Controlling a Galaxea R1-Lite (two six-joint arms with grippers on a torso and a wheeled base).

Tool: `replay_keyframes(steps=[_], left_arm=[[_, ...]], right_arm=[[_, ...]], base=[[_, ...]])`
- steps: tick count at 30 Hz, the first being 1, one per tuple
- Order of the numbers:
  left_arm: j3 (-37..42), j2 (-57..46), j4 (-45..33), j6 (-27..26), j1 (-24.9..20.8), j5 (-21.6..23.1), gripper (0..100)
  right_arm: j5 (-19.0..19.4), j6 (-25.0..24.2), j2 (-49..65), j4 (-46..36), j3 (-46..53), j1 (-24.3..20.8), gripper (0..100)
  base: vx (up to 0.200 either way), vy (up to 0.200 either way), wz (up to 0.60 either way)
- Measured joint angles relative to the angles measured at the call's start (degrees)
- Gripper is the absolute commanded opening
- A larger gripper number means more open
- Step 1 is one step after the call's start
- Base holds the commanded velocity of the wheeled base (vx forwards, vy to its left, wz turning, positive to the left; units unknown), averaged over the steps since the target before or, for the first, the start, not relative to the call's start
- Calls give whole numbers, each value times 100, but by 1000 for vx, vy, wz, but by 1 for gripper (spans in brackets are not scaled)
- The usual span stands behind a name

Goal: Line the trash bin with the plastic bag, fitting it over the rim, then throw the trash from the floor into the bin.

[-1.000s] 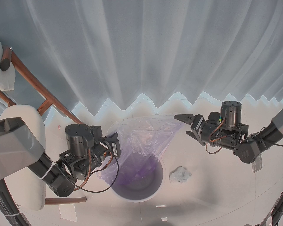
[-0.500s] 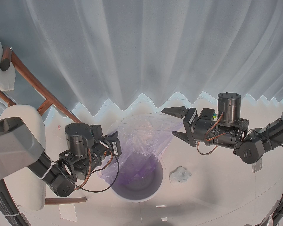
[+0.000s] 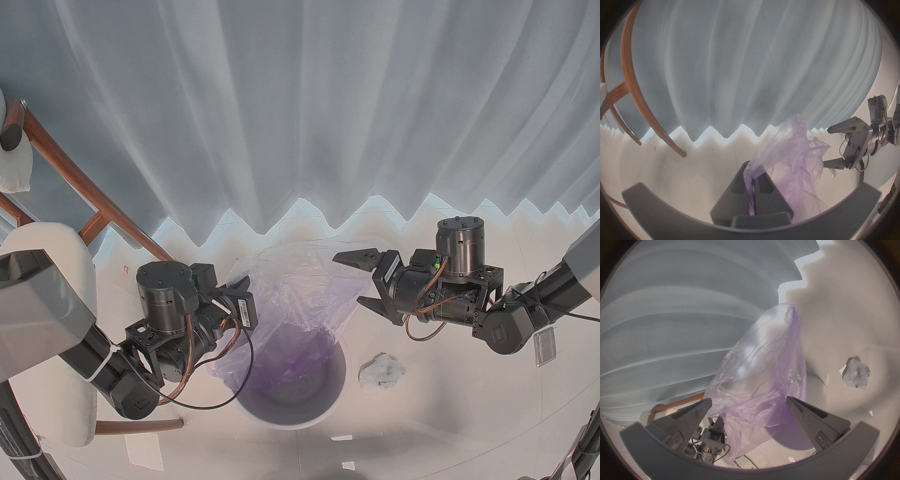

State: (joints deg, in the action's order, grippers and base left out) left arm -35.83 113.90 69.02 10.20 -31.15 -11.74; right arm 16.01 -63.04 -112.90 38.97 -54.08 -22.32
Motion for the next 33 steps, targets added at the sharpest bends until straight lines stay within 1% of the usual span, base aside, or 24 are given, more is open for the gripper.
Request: replay_keyframes(steps=[1, 2, 14, 19, 24, 26, 29, 31, 33], left_arm=[[9, 5, 2, -22, -2, -2, 0], [13, 10, 2, -60, -2, -2, 0], [74, 51, 22, -126, -7, 11, 0], [89, 57, 91, -126, 6, 9, 0], [83, 88, 110, -123, 52, -9, 0], [79, 99, 107, -123, 63, -57, 0], [74, 112, 88, -123, 69, -251, 0], [74, 116, 79, -121, 87, -444, 0], [85, 116, 68, -121, 100, -588, 0]], right_arm=[[0, 0, -22, -5, -5, 5, 100], [-5, 0, -37, -6, -9, 6, 0], [-28, 12, -124, -11, -5, 9, 0], [-30, 88, -129, -46, 77, -11, 0], [-35, 606, -118, -41, 249, -22, 0], [-52, 1008, -102, -28, 369, -22, 0], [-44, 1709, -35, -28, 616, -5, 0], [74, 2057, 83, -52, 859, 16, 0], [329, 2202, 229, -63, 1070, 28, 0]], base=[[0, 0, 0], [0, 0, 0], [0, 0, 0], [0, 0, 0], [0, 0, 0], [0, 0, 0], [0, 0, 0], [0, 0, 0], [0, 0, 0]])
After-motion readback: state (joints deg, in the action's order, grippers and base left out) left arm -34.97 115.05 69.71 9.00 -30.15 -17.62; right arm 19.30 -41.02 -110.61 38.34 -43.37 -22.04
